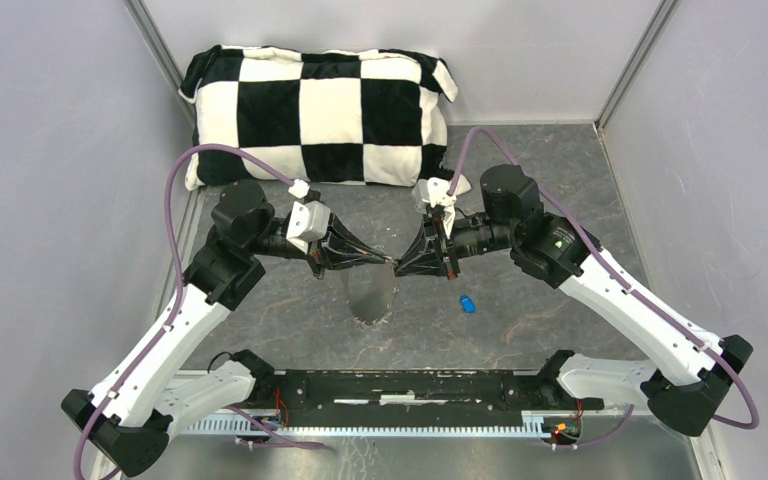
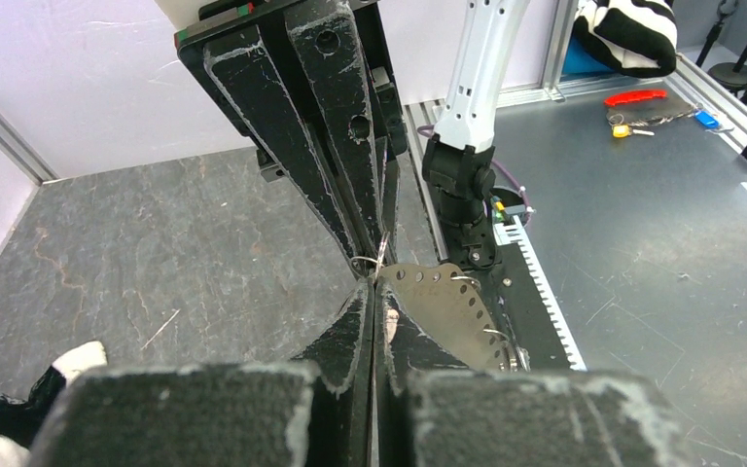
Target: Put the keys on the keyring
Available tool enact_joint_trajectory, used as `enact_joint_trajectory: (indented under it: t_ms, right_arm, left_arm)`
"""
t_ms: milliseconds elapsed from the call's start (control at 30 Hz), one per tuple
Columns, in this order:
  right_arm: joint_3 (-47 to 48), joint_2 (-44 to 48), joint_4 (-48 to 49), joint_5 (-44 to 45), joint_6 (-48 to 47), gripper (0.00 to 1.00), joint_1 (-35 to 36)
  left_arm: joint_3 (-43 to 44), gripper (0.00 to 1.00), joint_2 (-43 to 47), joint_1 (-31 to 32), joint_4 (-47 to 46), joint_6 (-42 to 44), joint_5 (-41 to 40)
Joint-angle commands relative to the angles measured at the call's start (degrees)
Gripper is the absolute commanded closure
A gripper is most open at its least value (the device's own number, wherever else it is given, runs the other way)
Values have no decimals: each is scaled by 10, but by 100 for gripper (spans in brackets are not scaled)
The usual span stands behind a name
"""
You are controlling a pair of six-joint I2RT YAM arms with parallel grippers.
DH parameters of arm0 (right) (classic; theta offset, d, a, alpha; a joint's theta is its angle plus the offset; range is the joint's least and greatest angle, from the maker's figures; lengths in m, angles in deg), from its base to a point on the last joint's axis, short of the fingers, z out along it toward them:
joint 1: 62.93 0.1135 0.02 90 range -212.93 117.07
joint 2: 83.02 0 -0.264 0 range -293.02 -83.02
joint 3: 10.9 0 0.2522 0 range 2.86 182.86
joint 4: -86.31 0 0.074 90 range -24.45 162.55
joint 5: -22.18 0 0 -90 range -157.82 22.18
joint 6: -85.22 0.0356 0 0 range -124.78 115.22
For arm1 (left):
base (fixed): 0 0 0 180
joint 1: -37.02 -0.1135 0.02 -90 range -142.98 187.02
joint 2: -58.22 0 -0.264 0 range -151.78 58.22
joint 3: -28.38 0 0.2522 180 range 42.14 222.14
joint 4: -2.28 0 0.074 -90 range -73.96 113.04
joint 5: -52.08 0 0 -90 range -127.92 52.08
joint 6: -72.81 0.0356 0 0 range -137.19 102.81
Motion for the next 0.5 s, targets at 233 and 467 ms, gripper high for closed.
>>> enact_joint_trajectory:
  t_ms: [233,467]
  right_arm:
    - [12,-12,34,-69,19,99,28]
    - [38,-29,-9,-30,-2,99,41]
  left_arm:
    - [21,98,-10,-1,-21,9,11]
    - [22,98,-14,-1,-41,-17,14]
